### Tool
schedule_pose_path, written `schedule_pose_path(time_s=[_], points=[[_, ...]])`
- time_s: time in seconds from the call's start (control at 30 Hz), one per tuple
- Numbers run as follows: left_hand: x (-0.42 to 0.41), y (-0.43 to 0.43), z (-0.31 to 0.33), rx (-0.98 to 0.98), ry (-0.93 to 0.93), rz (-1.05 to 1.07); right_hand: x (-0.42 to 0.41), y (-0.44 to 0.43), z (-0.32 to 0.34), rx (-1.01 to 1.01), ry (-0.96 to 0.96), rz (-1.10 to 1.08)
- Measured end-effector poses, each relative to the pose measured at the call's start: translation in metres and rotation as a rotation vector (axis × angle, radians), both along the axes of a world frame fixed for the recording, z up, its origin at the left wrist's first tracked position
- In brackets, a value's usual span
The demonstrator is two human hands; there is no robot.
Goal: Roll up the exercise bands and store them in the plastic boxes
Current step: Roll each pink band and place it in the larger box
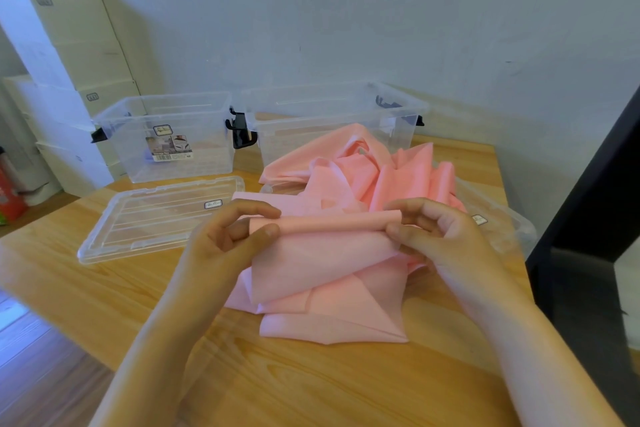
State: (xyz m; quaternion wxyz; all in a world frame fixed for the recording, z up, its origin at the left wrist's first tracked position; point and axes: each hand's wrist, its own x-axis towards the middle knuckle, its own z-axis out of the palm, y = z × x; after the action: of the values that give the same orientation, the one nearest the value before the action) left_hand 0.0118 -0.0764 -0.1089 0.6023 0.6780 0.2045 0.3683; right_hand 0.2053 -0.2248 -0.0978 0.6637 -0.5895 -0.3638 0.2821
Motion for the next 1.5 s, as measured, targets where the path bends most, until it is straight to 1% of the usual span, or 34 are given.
schedule_pose_path(time_s=[0.23,0.33,0.43,0.57,0.67,0.73,0.8,0.9,1.03,1.2,1.4,1.5], points=[[0.003,-0.001,-0.001,0.062,0.008,0.135,0.002,-0.001,-0.002,-0.041,0.094,0.067],[0.004,0.002,-0.002,0.078,-0.009,0.148,0.0,-0.002,0.0,-0.045,0.093,0.113],[0.005,0.002,-0.002,0.087,-0.025,0.13,-0.002,-0.003,0.003,-0.035,0.08,0.119],[0.003,-0.003,0.0,0.05,-0.05,0.07,-0.005,-0.001,0.005,-0.023,0.029,0.074],[0.001,-0.002,-0.002,0.008,-0.025,0.032,-0.005,-0.001,0.004,-0.018,0.0,0.043],[0.0,-0.002,-0.003,0.017,-0.003,-0.011,-0.004,-0.001,0.004,-0.019,-0.027,0.02],[0.001,-0.005,-0.003,0.019,-0.008,-0.067,-0.004,-0.001,0.004,-0.024,-0.053,0.011],[0.002,-0.007,-0.001,-0.003,-0.01,-0.091,-0.004,-0.001,0.005,-0.027,-0.057,0.023],[0.001,-0.004,0.0,-0.018,-0.031,-0.1,-0.004,-0.005,0.007,-0.044,-0.011,0.1],[-0.003,-0.003,0.001,-0.181,-0.116,-0.189,-0.007,-0.009,0.014,-0.041,0.124,0.221],[-0.001,-0.002,-0.001,-0.161,-0.058,-0.13,-0.007,-0.008,0.011,-0.072,0.077,0.172],[0.003,-0.005,-0.002,-0.103,-0.033,-0.081,-0.008,-0.007,0.01,-0.079,0.081,0.154]])
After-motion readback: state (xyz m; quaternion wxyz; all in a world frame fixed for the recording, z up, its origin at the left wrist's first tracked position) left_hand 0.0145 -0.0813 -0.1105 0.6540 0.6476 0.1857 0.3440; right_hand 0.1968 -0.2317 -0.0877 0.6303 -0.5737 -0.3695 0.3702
